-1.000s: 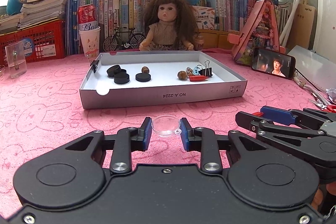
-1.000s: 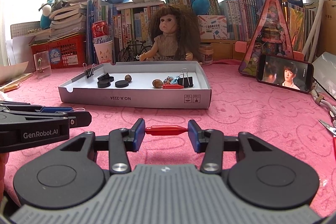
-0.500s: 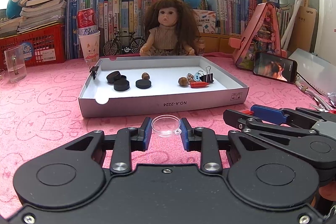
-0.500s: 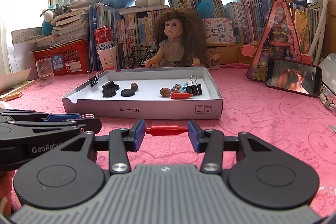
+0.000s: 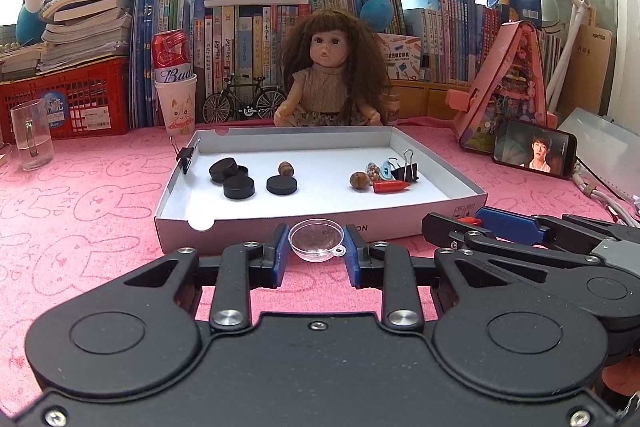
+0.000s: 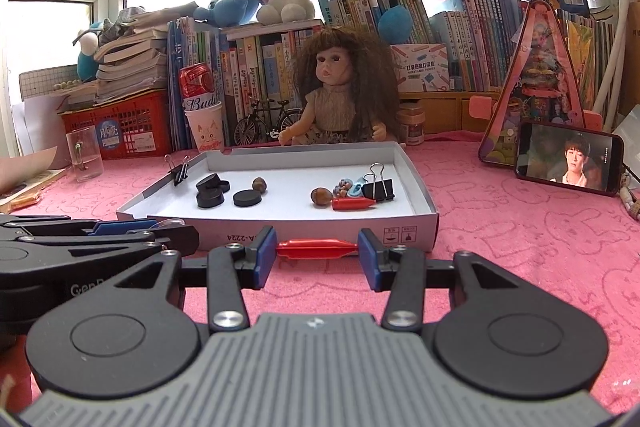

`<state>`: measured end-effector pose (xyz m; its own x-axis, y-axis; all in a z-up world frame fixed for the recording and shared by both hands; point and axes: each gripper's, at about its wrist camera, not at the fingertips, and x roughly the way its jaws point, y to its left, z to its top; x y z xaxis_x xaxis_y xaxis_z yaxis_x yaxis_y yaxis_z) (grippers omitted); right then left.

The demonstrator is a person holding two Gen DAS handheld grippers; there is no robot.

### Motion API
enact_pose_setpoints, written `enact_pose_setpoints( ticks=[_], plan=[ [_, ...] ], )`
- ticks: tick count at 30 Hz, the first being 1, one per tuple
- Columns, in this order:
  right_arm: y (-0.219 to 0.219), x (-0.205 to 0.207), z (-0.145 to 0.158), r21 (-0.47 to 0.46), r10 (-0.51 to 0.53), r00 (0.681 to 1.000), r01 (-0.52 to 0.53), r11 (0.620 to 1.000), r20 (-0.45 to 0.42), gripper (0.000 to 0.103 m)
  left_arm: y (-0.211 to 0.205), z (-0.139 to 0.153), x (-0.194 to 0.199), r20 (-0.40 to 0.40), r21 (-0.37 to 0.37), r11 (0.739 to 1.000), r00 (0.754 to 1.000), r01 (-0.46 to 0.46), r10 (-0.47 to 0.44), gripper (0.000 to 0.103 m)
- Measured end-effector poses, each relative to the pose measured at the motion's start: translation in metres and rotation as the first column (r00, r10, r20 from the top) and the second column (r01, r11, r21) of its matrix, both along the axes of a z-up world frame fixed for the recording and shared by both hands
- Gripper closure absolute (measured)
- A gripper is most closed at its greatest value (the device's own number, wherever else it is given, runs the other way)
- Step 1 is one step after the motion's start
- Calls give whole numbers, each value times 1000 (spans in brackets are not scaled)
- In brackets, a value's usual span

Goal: Organize rigid objects
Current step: 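Carry the clear cup in the left tool and the marker in the right tool over the tray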

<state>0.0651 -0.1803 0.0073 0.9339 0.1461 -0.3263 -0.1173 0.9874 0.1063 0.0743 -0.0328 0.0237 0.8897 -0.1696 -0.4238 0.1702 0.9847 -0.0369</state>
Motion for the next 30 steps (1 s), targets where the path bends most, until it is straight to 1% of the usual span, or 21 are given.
enact_pose_setpoints(
  ticks=[11,17,23,30],
  plan=[
    [-1,10,5,20,-18,1000,18,1000,4,54,-1,4,8,7,-7,1000,1000,-9,9,76],
    [-2,20,11,42,-32,999,33,999,-2,54,-3,10,17,15,-9,1000,1000,-20,20,76],
    [-2,33,16,44,-48,999,48,998,-5,54,-5,14,26,20,-9,1000,1000,-21,21,76],
    [-2,46,20,50,-54,998,55,997,-21,54,-3,18,40,2,-32,999,1000,-28,28,76]
  ],
)
